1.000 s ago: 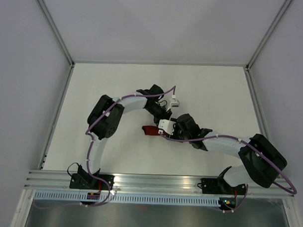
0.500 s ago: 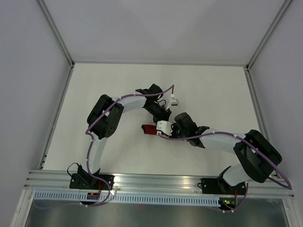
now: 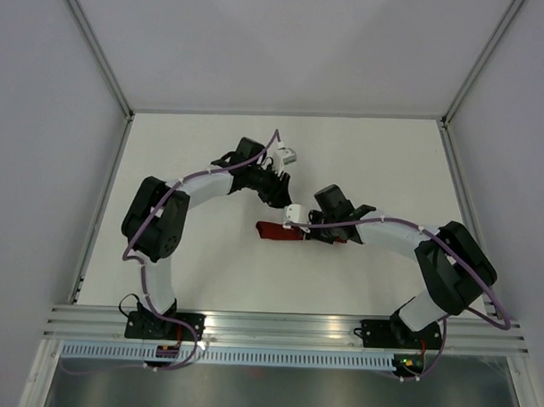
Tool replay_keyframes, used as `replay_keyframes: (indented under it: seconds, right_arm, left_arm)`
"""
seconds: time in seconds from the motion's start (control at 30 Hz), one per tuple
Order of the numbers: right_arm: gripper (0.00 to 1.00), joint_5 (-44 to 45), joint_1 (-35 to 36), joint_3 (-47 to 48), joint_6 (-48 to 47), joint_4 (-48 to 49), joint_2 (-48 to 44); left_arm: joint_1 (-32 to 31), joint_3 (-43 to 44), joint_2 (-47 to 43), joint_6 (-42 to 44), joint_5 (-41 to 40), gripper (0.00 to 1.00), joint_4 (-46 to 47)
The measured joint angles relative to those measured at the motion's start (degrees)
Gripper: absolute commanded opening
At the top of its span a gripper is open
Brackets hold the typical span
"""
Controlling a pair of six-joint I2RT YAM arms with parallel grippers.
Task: Fold the napkin, place the utensils inside, and roll it up
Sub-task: Roll the napkin at the center of the board.
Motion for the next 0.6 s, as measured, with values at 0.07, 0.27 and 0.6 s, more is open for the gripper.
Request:
replay_keyframes:
  seconds: [0.07,0.27,0.6]
  right_arm:
    - [0.06,-1.09,-0.68,2.01,-0.44,-2.45,1.25]
    - [0.05,-5.4,-2.99,9.42,-2.38,-11.04,6.36]
    - [0.03,-13.35,-7.58,23.71,-5.51,-26.64,16.94]
  left_arm:
    - [1.6,-2.38,-3.26,-2.51,-2.93,0.48,4.59]
    - [3.54,-11.54,-15.19,-8.9,-19.32,0.5,17.4]
    - [3.5,-34.91,-42.69,-16.74,-45.53,0.54,38.29]
